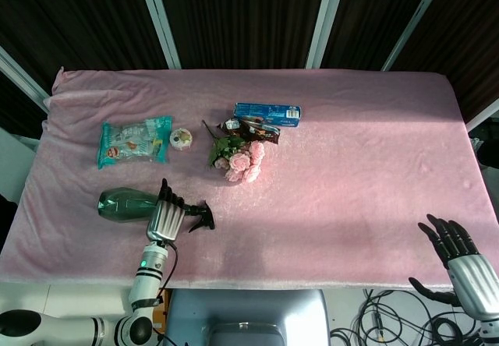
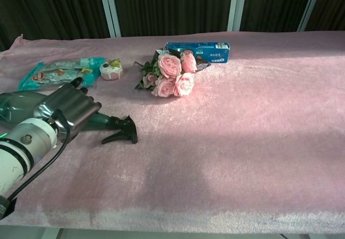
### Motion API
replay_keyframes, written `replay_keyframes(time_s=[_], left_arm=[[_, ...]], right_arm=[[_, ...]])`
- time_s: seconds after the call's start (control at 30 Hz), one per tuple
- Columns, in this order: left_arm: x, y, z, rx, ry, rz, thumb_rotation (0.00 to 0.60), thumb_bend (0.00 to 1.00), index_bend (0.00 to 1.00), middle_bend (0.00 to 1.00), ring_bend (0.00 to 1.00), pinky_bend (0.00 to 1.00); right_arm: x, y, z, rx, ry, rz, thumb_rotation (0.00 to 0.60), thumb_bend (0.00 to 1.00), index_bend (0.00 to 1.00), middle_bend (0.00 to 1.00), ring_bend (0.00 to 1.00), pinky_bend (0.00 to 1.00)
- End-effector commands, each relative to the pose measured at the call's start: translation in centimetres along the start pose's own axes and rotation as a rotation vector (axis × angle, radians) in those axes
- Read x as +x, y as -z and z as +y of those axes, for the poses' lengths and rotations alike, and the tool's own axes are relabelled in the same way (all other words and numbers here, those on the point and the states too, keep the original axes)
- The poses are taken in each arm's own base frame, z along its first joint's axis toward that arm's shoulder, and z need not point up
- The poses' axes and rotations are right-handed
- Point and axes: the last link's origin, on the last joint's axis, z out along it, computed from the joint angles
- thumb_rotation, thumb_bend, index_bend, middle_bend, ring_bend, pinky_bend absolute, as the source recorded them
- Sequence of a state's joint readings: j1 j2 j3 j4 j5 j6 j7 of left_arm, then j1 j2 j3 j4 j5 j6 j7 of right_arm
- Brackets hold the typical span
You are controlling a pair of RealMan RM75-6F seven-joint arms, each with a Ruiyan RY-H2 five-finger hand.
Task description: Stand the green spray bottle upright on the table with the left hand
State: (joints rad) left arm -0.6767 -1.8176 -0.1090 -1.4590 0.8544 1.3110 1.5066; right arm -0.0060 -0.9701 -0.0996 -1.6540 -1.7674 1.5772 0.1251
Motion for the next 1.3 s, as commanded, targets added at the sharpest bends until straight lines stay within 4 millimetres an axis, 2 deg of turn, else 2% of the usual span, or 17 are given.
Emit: replay_keyframes(time_s=[0.03, 0.17, 0.27, 0.47, 0.53, 0.6, 0.7, 0.83, 0.9, 1.07, 1.3], left_arm=[[0.2, 0.1, -0.3, -0.008, 0.004, 0.056, 0.6, 0.49, 0.65, 0.63, 0.28, 0.0], [1.5, 0.8, -1.6, -0.041, 0.083, 0.229, 0.6, 0.57, 0.73, 0.71, 0.36, 0.0], [2.7, 1.5, -3.6, -0.06, 0.24, 0.408, 0.6, 0.57, 0.75, 0.73, 0.4, 0.01], [5.1, 3.4, -8.9, -0.091, 0.769, 0.656, 0.6, 0.56, 0.76, 0.73, 0.4, 0.03], [5.4, 4.0, -10.6, -0.103, 0.999, 0.705, 0.6, 0.57, 0.76, 0.73, 0.41, 0.05], [4.8, 4.4, -12.2, -0.106, 1.191, 0.716, 0.6, 0.57, 0.76, 0.73, 0.42, 0.07], [2.8, 4.6, -14.2, -0.077, 1.337, 0.7, 0.6, 0.57, 0.76, 0.73, 0.41, 0.07], [0.9, 4.6, -15.6, -0.07, 1.692, 0.596, 0.6, 0.57, 0.76, 0.73, 0.4, 0.06], [0.0, 4.2, -16.4, -0.063, 1.781, 0.558, 0.6, 0.57, 0.76, 0.73, 0.39, 0.06], [-1.9, 3.5, -16.6, -0.055, 1.849, 0.482, 0.6, 0.56, 0.76, 0.73, 0.38, 0.03], [-4.1, 3.2, -14.9, -0.063, 1.778, 0.392, 0.6, 0.56, 0.76, 0.72, 0.36, 0.01]], right_arm=[[0.0, 0.0, 0.0, 0.0, 0.0, 0.0, 0.6, 0.34, 0.0, 0.0, 0.0, 0.0], [-0.1, 0.0, 0.0, 0.002, 0.002, -0.002, 0.6, 0.34, 0.0, 0.0, 0.0, 0.0], [-0.1, 0.1, 0.0, 0.001, 0.003, -0.001, 0.6, 0.34, 0.0, 0.0, 0.0, 0.0], [-0.2, 0.0, -0.1, -0.001, 0.006, -0.005, 0.6, 0.33, 0.0, 0.0, 0.0, 0.0], [-0.3, 0.0, -0.2, 0.0, 0.007, -0.009, 0.6, 0.34, 0.0, 0.0, 0.0, 0.0], [-0.2, 0.1, -0.2, -0.001, 0.002, -0.007, 0.6, 0.34, 0.0, 0.0, 0.0, 0.0], [0.0, 0.1, -0.1, -0.005, -0.005, 0.002, 0.6, 0.34, 0.0, 0.0, 0.0, 0.0], [-0.2, -0.1, -0.2, 0.004, -0.004, -0.009, 0.6, 0.34, 0.0, 0.0, 0.0, 0.0], [-0.4, -0.2, -0.3, 0.011, 0.0, -0.02, 0.6, 0.33, 0.0, 0.0, 0.0, 0.0], [-0.4, -0.2, -0.3, 0.005, -0.001, -0.019, 0.6, 0.34, 0.0, 0.0, 0.0, 0.0], [-0.4, -0.1, -0.3, 0.006, -0.001, -0.021, 0.6, 0.33, 0.0, 0.0, 0.0, 0.0]])
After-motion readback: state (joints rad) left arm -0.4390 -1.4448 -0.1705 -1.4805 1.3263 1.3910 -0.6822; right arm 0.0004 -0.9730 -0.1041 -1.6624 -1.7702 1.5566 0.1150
